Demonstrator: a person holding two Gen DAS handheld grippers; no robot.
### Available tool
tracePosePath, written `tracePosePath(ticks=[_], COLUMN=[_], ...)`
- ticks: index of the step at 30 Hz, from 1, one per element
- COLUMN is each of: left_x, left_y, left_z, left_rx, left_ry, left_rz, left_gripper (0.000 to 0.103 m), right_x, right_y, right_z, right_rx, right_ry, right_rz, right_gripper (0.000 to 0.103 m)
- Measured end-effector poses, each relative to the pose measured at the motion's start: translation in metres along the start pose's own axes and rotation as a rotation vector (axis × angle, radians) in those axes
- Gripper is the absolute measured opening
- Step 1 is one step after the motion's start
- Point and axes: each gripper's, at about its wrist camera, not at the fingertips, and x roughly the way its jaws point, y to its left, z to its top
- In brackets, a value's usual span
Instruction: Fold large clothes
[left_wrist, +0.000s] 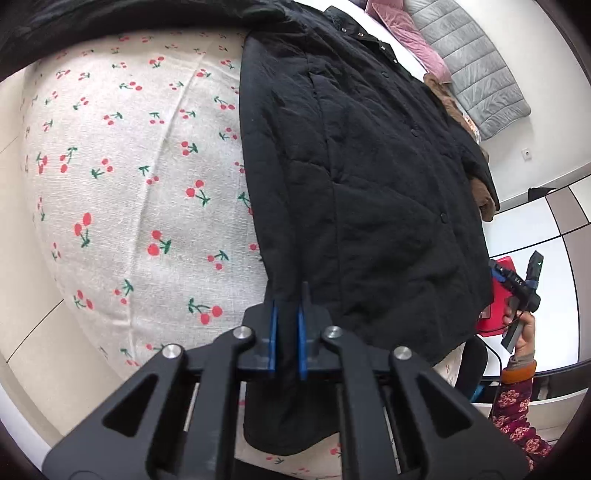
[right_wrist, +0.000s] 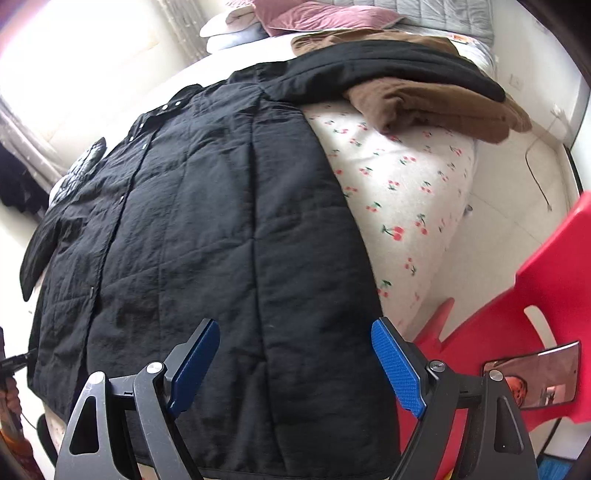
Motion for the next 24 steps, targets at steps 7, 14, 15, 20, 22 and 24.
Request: tracePosePath(ticks=[7,14,15,20,22,24], left_x=[-0.02,-0.034,-0.04,-0.033,-0.011,0.018], left_y=[-0.03,-0.059,-0.067,-0.111,-0.128,-0.145], left_z=[-0.018,-0.031,-0.028,0.0,0.017,0.024], left_rx=[0.129,0.233,0.242,0.29,0.334,0.383], left_ry=[-0.006,-0.093,-0.138,-0.255,-0.272,-0.271], left_rz=[0.173,0.408,0.415,0.316,0.283,0.27], left_gripper=[0.013,0.068,0.07,0.081,0.081,0.081], right_x=[-0.001,-0.013,-0.016,-0.01,0.004,0.022], right_y=[-0.013,0.009,0.018,0.068,0.088,0.1], right_z=[-0.007,-0.001,0.002,0.024,0.033,0.038], right_rx=[0.017,-0.049,-0.076,-0.144,-0.156,-0.164], right_ry=[0.002,-0.011,-0.023,-0.064,-0.067,-0.067], right_rz=[0.015,-0.062,-0.071,-0.04,-0.014,-0.005], right_gripper=[0.06,0.067,0.072,0.082,0.082,0.082])
